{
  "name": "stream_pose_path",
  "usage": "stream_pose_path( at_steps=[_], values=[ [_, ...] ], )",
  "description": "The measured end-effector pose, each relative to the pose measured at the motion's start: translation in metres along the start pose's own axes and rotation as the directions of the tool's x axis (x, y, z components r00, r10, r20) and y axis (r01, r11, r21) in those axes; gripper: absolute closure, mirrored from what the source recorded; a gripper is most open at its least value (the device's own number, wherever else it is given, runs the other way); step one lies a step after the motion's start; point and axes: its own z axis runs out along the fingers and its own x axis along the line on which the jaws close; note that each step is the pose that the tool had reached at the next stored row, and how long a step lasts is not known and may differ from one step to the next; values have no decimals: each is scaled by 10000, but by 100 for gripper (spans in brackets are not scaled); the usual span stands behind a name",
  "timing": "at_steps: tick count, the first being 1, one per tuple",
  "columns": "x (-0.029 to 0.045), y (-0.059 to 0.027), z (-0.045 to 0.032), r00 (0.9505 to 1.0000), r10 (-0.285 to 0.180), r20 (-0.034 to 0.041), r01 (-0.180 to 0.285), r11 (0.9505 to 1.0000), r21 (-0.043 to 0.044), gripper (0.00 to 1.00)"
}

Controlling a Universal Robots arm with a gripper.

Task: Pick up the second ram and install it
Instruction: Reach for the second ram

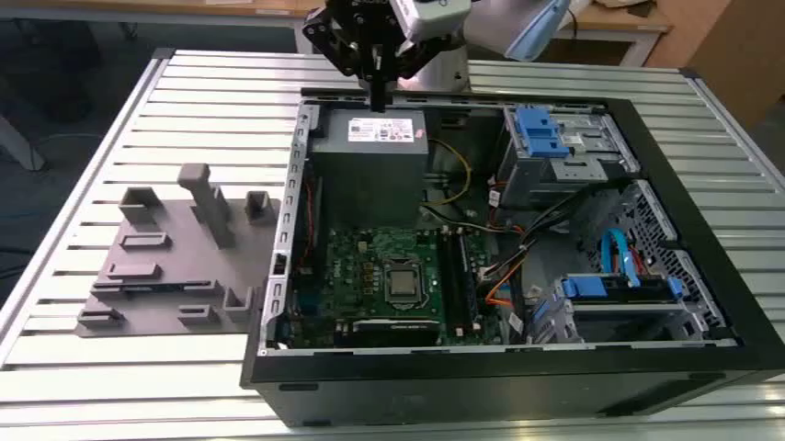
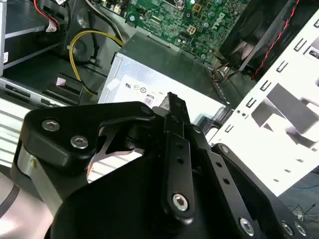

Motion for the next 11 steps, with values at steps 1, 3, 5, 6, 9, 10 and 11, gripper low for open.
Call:
stream_pose_path(
  at_steps=[1, 3, 5, 6, 9, 10, 11],
  values=[
    [0, 0, 0, 10000, 0, 0, 0, 10000, 0, 93],
    [5, 0, 0, 10000, 1, 0, -1, 10000, 1, 93],
    [37, -3, -2, 10000, 0, -1, 0, 10000, 1, 93],
    [66, -5, -2, 10000, -1, 0, 1, 10000, 0, 93],
    [185, -14, -6, 10000, 0, 4, 0, 10000, 0, 93],
    [224, -17, -7, 10000, -1, 5, 1, 10000, 0, 93],
    [261, -20, -8, 10000, -1, 7, 1, 10000, 0, 93]
  ],
)
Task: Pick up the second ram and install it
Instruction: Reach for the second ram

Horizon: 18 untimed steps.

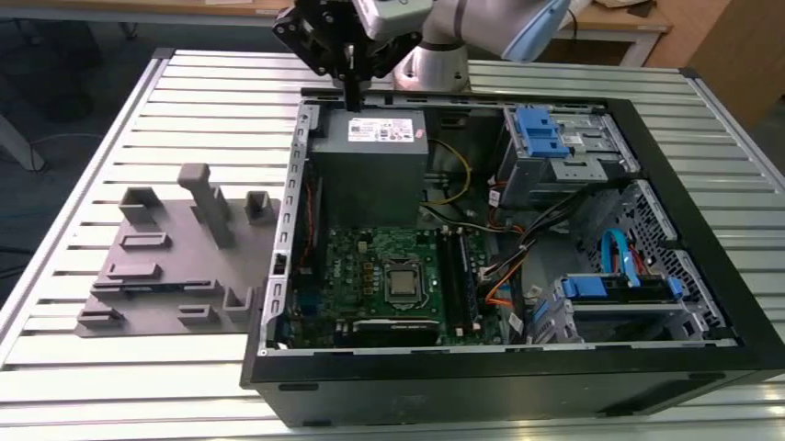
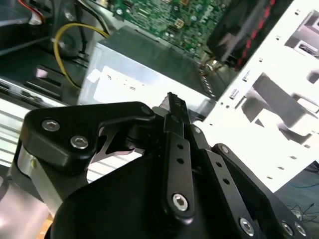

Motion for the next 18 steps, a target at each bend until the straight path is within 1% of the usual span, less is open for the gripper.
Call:
stream_pose_path(
  at_steps=[8, 13, 18],
  values=[
    [223, -17, -6, 10000, 3, 2, -3, 10000, 0, 93],
    [325, -25, -9, 10000, 0, 2, 0, 10000, 0, 93],
    [449, -34, -12, 10000, 1, 3, -1, 10000, 0, 93]
  ],
)
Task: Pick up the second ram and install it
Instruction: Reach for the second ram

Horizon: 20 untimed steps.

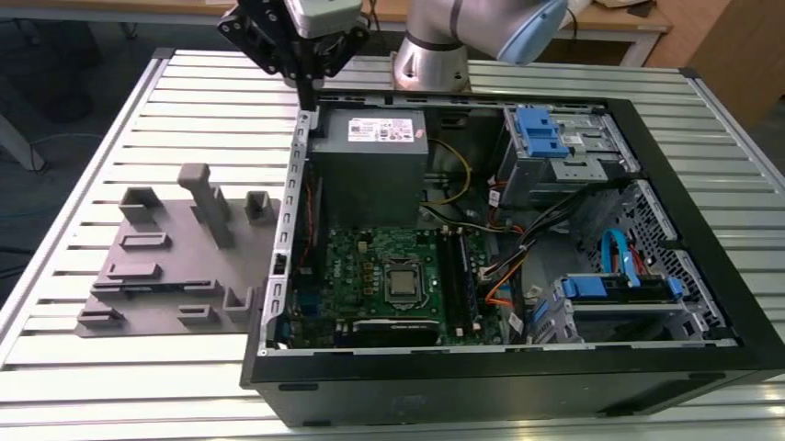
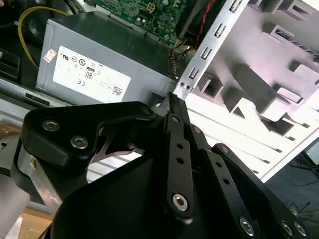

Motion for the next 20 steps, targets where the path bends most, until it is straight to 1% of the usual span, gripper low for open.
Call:
stream_pose_path(
  at_steps=[5, 20],
  values=[
    [129, -10, -4, 10000, 1, 1, -1, 10000, 1, 93],
    [434, -33, -9, 10000, -1, 1, 1, 10000, 0, 93]
  ],
)
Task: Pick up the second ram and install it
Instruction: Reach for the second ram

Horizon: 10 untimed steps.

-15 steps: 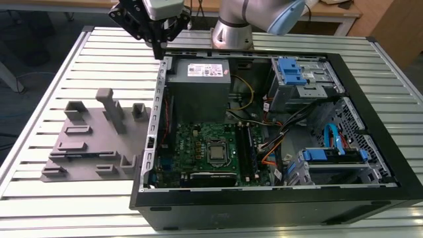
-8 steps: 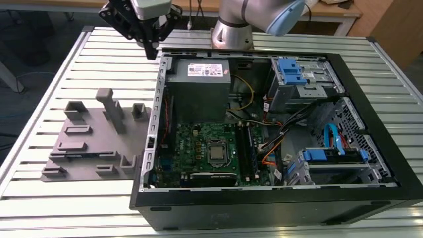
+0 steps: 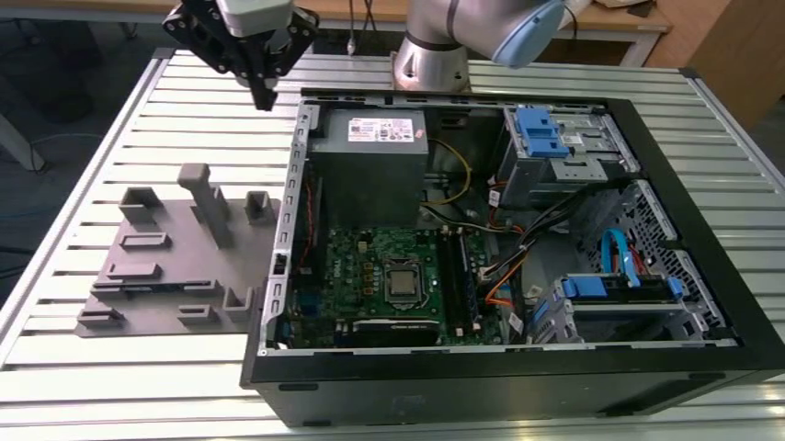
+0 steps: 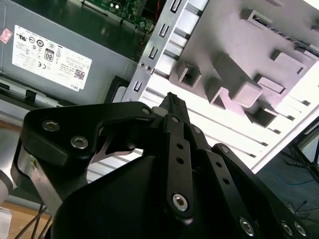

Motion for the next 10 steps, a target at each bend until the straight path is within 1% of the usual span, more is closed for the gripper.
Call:
stream_pose_path(
  at_steps=[5, 10],
  values=[
    [108, -8, 1, 10000, 1, 1, -1, 10000, 0, 93],
    [198, -15, 7, 10000, 0, 0, 0, 10000, 0, 93]
  ],
)
